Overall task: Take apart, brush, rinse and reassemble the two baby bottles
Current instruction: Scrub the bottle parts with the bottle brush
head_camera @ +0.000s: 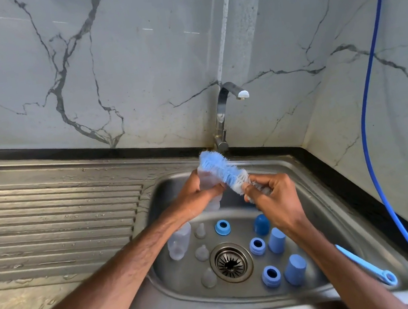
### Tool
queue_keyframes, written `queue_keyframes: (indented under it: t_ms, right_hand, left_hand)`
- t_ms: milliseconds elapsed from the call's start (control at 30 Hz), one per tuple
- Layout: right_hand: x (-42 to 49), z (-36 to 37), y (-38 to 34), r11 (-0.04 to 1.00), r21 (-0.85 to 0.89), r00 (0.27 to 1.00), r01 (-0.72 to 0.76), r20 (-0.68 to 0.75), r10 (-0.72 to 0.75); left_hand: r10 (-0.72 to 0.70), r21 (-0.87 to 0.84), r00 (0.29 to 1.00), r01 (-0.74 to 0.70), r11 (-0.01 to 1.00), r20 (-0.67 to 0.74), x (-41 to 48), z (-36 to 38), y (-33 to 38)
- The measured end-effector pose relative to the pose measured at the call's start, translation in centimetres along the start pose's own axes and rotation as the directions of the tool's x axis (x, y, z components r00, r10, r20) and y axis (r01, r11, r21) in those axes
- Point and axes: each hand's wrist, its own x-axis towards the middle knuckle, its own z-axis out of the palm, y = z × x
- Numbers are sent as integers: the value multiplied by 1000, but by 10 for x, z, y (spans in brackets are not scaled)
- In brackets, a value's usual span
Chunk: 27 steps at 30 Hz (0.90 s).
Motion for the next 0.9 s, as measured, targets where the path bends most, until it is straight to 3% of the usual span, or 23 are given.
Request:
queue_keyframes:
  t_ms: [67,233,367,533,667,767,900]
  right_hand:
    - [-1,2,1,1000,-25,1000,-5,10,6]
    - [14,-8,11,980,-85,980,-178,-110,168]
    - [7,-6,3,996,-60,989,-62,-135,53]
    - [6,4,2,999,-47,996,26,-79,-30]
    - [14,3,16,984,-113,978,-140,-172,120]
    - [16,3,19,978,-124,966,-167,-221,137]
    - [12,14,18,977,-143,983,-159,-113,144]
  left_hand:
    - [-15,-33,1000,15,999,21,1,-1,-1]
    - [30,-114,998,-23,993,56,0,5,3]
    - [-11,-90,1000,10,996,-7,3,-3,-2]
    - [6,10,1000,-6,1000,-6,2,-7,-5]
    - [37,86,999,-39,996,15,1,-6,-3]
    - [10,80,1000,-10,997,11,0,-19,5]
    - [-49,352,997,25,936,59,-7,-37,15]
